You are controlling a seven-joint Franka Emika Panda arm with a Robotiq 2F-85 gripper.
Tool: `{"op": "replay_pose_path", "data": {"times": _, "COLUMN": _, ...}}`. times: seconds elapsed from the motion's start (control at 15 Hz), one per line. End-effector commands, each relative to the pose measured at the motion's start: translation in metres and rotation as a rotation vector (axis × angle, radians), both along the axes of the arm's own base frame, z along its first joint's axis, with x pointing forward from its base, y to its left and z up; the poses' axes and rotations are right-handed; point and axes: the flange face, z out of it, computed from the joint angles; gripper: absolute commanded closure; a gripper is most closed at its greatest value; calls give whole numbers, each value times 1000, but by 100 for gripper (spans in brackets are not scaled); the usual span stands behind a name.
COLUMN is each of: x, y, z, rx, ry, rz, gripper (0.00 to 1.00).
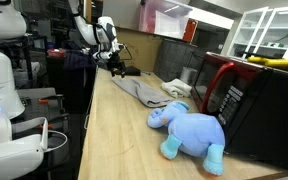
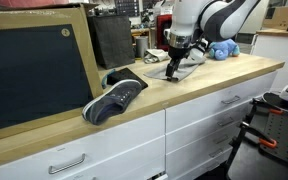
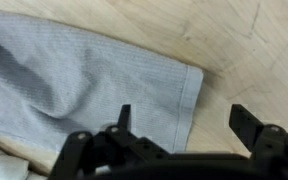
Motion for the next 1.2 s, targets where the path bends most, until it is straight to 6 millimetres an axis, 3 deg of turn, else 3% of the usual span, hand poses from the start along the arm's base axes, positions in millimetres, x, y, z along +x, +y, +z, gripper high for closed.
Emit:
{"op": "replay_pose_path", "data": {"times": 0.0, "x": 25, "y": -13, "z": -9, "rx": -36, "ry": -39, "rz": -20, "gripper": 0}}
{"op": "replay_pose_path", "data": {"times": 0.33, "x": 30, "y": -40, "z": -38, "rx": -72, "ry": -14, "rz": -54, "gripper": 0}}
{"op": "replay_pose_path", "data": {"times": 0.4, "x": 29, "y": -41, "z": -45, "rx": -68, "ry": -3, "rz": -54, "gripper": 25}}
{"op": "replay_pose_path", "data": {"times": 0.53, "x": 26, "y": -48, "z": -49, "rx": -75, "ry": -1, "rz": -52, "gripper": 32}}
{"op": "replay_pose_path", "data": {"times": 0.67, "x": 29, "y": -56, "z": -37, "rx": -77, "ry": -24, "rz": -58, "gripper": 48}}
{"op": "replay_pose_path", "data": {"times": 0.73, "x": 28, "y": -59, "z": -43, "rx": -76, "ry": -16, "rz": -61, "gripper": 57}}
{"op": "replay_pose_path", "data": {"times": 0.8, "x": 31, "y": -62, "z": -27, "rx": -64, "ry": -47, "rz": -67, "gripper": 63}}
{"op": "replay_pose_path", "data": {"times": 0.93, "x": 31, "y": -65, "z": -26, "rx": -40, "ry": -41, "rz": -78, "gripper": 79}}
{"op": "replay_pose_path", "data": {"times": 1.13, "x": 31, "y": -65, "z": -4, "rx": -15, "ry": -65, "rz": -86, "gripper": 99}}
